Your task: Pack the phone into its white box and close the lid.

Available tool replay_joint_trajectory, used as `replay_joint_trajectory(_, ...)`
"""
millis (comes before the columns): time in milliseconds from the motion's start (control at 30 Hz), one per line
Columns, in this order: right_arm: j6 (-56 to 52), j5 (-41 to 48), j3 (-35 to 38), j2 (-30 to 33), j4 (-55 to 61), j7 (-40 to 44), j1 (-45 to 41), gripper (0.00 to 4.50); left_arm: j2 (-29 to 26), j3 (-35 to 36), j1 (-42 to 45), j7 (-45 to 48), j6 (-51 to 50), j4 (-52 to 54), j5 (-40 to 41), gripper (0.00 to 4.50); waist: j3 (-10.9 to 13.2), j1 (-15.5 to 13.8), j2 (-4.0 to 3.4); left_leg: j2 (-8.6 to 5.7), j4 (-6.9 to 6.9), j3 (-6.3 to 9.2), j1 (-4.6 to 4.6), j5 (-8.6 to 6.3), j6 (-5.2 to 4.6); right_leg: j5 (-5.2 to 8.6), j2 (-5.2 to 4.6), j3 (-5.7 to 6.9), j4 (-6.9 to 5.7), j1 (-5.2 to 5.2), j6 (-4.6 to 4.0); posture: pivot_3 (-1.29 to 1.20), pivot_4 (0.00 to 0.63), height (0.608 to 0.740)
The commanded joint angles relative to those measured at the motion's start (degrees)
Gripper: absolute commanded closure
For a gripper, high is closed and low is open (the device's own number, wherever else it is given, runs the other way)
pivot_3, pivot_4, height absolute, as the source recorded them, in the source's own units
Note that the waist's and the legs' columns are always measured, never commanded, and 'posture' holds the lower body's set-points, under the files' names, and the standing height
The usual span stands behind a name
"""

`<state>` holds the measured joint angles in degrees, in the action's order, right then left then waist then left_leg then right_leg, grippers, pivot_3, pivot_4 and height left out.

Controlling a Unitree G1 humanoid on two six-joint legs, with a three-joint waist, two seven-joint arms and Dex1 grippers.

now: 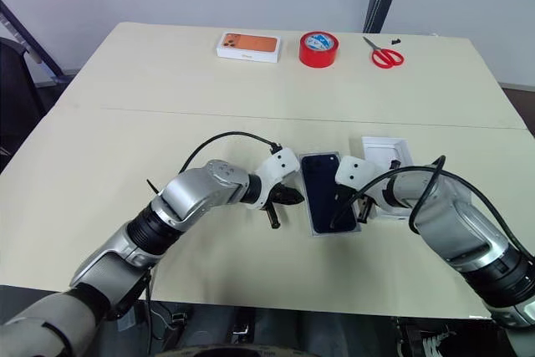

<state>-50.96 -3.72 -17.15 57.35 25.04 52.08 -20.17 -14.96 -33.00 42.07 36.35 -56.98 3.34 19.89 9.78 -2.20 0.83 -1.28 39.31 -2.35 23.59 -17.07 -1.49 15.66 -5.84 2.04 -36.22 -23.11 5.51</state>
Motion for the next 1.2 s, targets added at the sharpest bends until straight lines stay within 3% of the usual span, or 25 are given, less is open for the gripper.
replay_joint_trajectory(33,0.49,0.77,1.45,0.77,2.4,0.5,0.46,4.5,1.58,0.61,0.34,0.76,0.52,-0.34,-0.79,4.46,0.0,-0.03,0.0,0.0,0.0,0.01,0.0,0.01,0.01,0.0,0.0,0.0,0.0,0.0,0.0,0.0,0.15,0.719)
replay_joint_trajectory(467,1.57,1.66,4.09,2.9,0.72,2.51,0.83,4.5,1.32,3.82,-0.66,0.68,-0.77,0.1,-2.24,4.46,0.0,0.08,-0.01,0.03,0.02,0.01,-0.01,0.04,0.06,-0.03,0.03,0.0,-0.06,-0.02,0.06,0.0,0.15,0.719)
replay_joint_trajectory(500,1.51,2.19,4.8,3.3,0.56,2.89,0.92,3.96,1.16,4.16,-0.78,0.56,-1.08,0.47,-2.16,4.5,0.0,0.06,-0.01,0.03,0.02,0.01,-0.02,0.04,0.06,-0.03,0.03,0.0,-0.07,-0.02,0.06,0.0,0.15,0.719)
replay_joint_trajectory(533,1.36,2.93,5.61,3.78,0.6,3.47,1.08,3.71,0.93,4.49,-0.87,0.53,-1.34,0.86,-2.09,4.5,0.0,0.09,-0.01,0.03,0.02,0.01,-0.02,0.04,0.07,-0.03,0.03,0.0,-0.07,-0.02,0.06,0.0,0.15,0.719)
replay_joint_trajectory(733,-8.64,12.39,18.01,2.9,-0.59,5.47,-2.54,0.61,-3.8,10.81,-3.86,1.13,1.99,7.86,-1.25,4.5,0.03,0.57,-0.07,0.1,0.01,0.01,-0.02,0.07,0.11,-0.05,0.05,0.0,-0.11,-0.05,0.08,0.0,0.15,0.719)
replay_joint_trajectory(933,-29.58,15.61,20.37,-6.16,-4.13,-3.59,-6.97,0.61,-8.94,16.0,-14.16,7.41,25.21,15.61,-2.05,4.5,0.02,1.52,-0.09,0.13,-0.08,0.03,-0.06,0.09,0.18,-0.05,-0.01,0.0,-0.1,-0.05,0.07,0.0,0.15,0.719)
replay_joint_trajectory(1200,-41.46,16.14,21.21,-13.53,-4.59,-13.77,-8.73,0.61,-13.85,17.57,-20.3,15.99,32.58,18.25,0.61,4.5,0.01,1.51,-0.26,0.11,-0.09,0.02,-0.06,0.1,0.21,-0.05,-0.03,0.0,-0.14,-0.1,0.04,0.0,0.15,0.719)
